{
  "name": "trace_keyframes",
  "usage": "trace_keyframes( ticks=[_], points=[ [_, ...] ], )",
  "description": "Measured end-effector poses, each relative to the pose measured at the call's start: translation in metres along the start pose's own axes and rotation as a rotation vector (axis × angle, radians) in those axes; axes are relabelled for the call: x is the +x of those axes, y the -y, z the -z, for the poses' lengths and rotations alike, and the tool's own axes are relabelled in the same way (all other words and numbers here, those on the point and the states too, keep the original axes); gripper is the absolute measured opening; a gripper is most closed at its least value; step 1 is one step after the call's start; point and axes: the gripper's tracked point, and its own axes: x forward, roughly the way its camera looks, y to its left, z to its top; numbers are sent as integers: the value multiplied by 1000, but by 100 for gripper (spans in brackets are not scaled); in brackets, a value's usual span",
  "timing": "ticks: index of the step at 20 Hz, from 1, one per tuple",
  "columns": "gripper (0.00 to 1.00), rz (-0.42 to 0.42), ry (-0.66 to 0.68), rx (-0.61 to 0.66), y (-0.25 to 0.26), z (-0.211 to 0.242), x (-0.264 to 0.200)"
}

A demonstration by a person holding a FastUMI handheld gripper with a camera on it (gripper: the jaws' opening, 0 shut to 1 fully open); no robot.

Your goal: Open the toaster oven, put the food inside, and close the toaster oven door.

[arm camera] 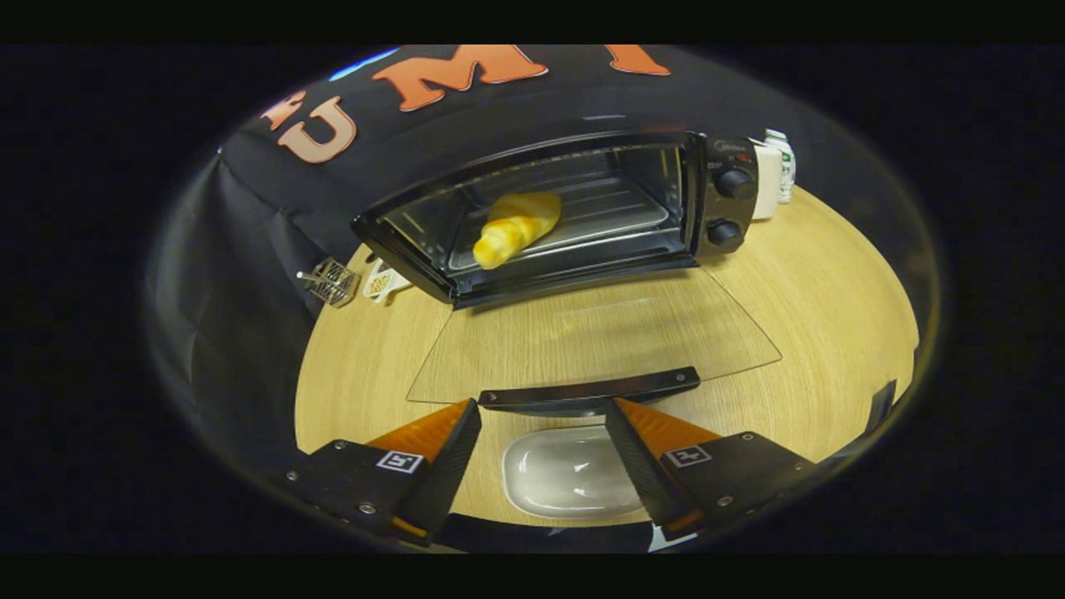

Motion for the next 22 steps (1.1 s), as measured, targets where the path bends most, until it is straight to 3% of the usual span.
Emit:
trace_keyframes(
  ticks=[7, 11, 22],
  points=[
    [87, 16, 122, -167, -13, -54, -27],
    [85, 14, 183, -173, -17, -85, -32],
    [85, 112, 362, -273, -23, -173, -16]
  ],
)
